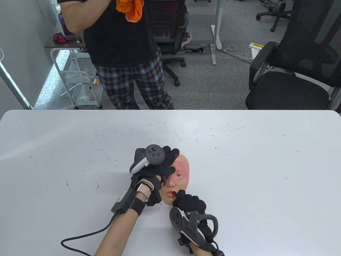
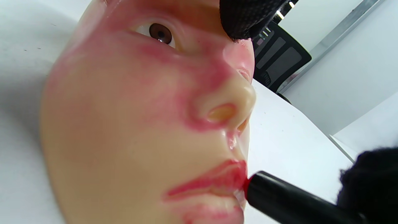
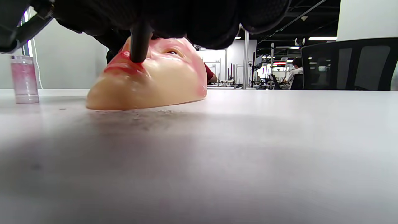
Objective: Apply lipstick on mannequin lips
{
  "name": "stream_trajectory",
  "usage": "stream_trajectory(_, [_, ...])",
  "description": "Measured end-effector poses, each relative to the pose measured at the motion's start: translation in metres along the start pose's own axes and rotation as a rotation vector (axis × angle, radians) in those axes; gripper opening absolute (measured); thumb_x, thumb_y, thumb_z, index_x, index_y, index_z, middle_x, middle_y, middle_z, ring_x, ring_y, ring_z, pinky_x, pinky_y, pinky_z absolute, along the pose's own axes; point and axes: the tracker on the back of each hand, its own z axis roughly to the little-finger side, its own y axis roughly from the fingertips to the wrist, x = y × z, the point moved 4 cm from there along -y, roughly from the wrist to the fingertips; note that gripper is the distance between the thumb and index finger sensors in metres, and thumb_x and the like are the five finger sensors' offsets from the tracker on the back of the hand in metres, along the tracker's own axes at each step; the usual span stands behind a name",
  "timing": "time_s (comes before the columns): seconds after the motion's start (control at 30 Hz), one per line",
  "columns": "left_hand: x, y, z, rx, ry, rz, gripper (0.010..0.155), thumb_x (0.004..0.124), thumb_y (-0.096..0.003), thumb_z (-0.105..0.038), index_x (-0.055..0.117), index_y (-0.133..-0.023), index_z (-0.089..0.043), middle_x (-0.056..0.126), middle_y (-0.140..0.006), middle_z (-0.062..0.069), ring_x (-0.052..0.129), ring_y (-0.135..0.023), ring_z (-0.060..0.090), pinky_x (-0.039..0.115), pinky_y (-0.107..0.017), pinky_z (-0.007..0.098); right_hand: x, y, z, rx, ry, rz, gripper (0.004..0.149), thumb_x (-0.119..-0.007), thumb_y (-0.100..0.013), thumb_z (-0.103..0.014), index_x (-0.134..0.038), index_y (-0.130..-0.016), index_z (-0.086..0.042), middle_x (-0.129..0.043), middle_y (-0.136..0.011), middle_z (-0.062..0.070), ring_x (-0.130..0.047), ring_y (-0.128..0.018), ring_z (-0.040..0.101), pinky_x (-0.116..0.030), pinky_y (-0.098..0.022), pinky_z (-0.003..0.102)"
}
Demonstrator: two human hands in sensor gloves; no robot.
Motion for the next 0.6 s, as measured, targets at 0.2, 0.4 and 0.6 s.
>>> stream_trajectory(0.2, [0.0002,0.0001,0.0,0.001,0.002,-0.001,0.074,0.073,-0.0541,-0.037,0.032,-0.116,-0.043,0.013,-0.122,0.0,0.011,-0.111,0.03,0.027,-0.082,0.055,-0.0013,-0.001,-0.0098,0.065,0.007,-0.009,0.053,-0.07,-0.05,-0.045,-0.071,-0.094,-0.015,-0.088,-0.061,-0.001,-0.088,-0.054,0.019,-0.071,-0.054,0.048])
stream_trajectory(0.4, [0.0002,0.0002,0.0003,0.002,0.001,-0.002,0.075,0.074,-0.0536,-0.037,0.032,-0.116,-0.043,0.014,-0.122,0.0,0.011,-0.111,0.03,0.028,-0.082,0.056,0.0014,-0.0012,-0.0089,0.032,0.008,0.039,0.053,-0.072,-0.049,-0.044,-0.073,-0.092,-0.013,-0.089,-0.058,0.0,-0.088,-0.052,0.02,-0.071,-0.052,0.049])
stream_trajectory(0.6, [0.0003,0.0003,0.0006,0.001,0.001,-0.002,0.075,0.073,-0.0539,-0.037,0.032,-0.116,-0.043,0.014,-0.122,0.0,0.011,-0.111,0.03,0.027,-0.082,0.055,0.0012,-0.0006,-0.002,-0.002,0.012,0.031,0.053,-0.074,-0.046,-0.043,-0.078,-0.088,-0.012,-0.091,-0.053,0.0,-0.09,-0.047,0.02,-0.074,-0.048,0.049])
